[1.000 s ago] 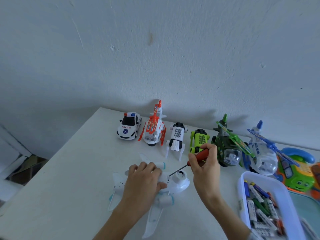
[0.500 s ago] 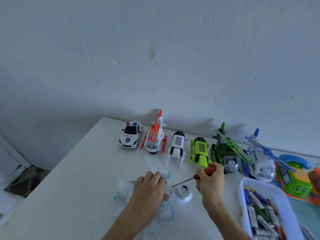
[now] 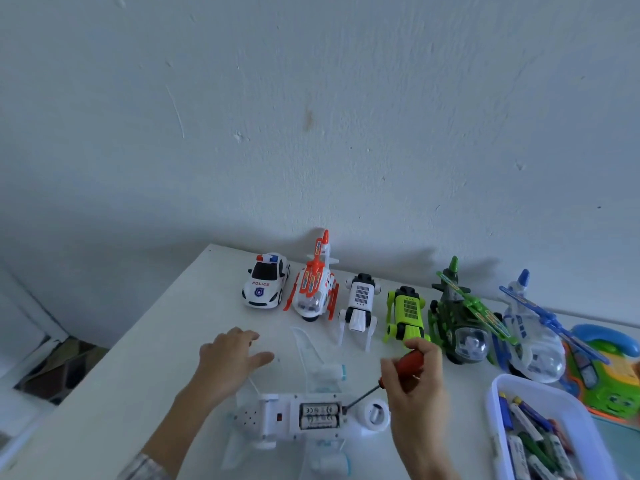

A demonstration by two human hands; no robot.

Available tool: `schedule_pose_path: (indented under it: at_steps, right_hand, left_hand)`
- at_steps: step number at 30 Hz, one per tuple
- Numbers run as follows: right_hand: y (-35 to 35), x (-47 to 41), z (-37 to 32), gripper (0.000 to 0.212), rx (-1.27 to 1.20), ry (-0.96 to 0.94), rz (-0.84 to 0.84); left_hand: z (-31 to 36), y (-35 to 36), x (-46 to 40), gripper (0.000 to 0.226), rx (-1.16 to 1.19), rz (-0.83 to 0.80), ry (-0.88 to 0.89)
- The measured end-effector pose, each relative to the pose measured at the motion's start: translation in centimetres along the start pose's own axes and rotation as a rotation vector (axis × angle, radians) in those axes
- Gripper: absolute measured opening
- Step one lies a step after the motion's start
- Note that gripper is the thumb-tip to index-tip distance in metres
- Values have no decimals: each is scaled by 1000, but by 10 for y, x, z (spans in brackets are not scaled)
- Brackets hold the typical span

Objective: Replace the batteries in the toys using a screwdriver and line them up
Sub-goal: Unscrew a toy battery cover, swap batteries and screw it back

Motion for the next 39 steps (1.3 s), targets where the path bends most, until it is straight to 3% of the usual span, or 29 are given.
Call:
schedule_pose_path:
  at_steps: [4, 7, 9, 12, 17, 23, 26, 31, 34, 36, 39]
  right_hand:
    - [24, 5, -31, 36, 189, -243, -219]
    - [37, 8, -43, 33, 306, -369, -295]
    - [37, 9, -44, 33, 307, -379, -294]
    - [28, 10, -46, 38, 216, -372, -240]
    - [24, 11, -45, 33, 187, -402, -158]
    - [24, 12, -35, 37, 193, -382, -145]
    - [19, 7, -27, 38, 71, -256, -64]
    - [-3, -2, 25, 27, -237, 264, 149]
    - [-2, -1, 62, 25, -434, 568, 178]
    - [-2, -1, 69, 23, -462, 639, 154]
    - [-13, -15, 46, 15, -359, 505, 120]
  left_hand:
    - [-6, -3, 10, 71, 160, 38, -4]
    - [11, -12, 42, 84, 291, 246, 218]
    - [32, -11, 70, 67, 300, 336, 405]
    - [60, 6, 101, 50, 45, 403, 575]
    - [71, 30, 102, 47, -62, 416, 547]
    - [67, 32, 93, 48, 67, 416, 512]
    - [66, 32, 90, 54, 91, 378, 528]
    - [68, 30, 88, 59, 154, 338, 545]
    - [70, 29, 90, 60, 189, 368, 549]
    - [73, 31, 93, 61, 213, 393, 545]
    - [79, 33, 94, 62, 216, 407, 524]
Point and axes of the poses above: each hand's wrist, its own x-axis away from the middle knuckle, its own y-axis out of the palm, z = x × y, the point moved 7 cm from there along -x, towards the middle knuckle, and after that the axes turned 4 degrees about -z, right-handed, at the moved point
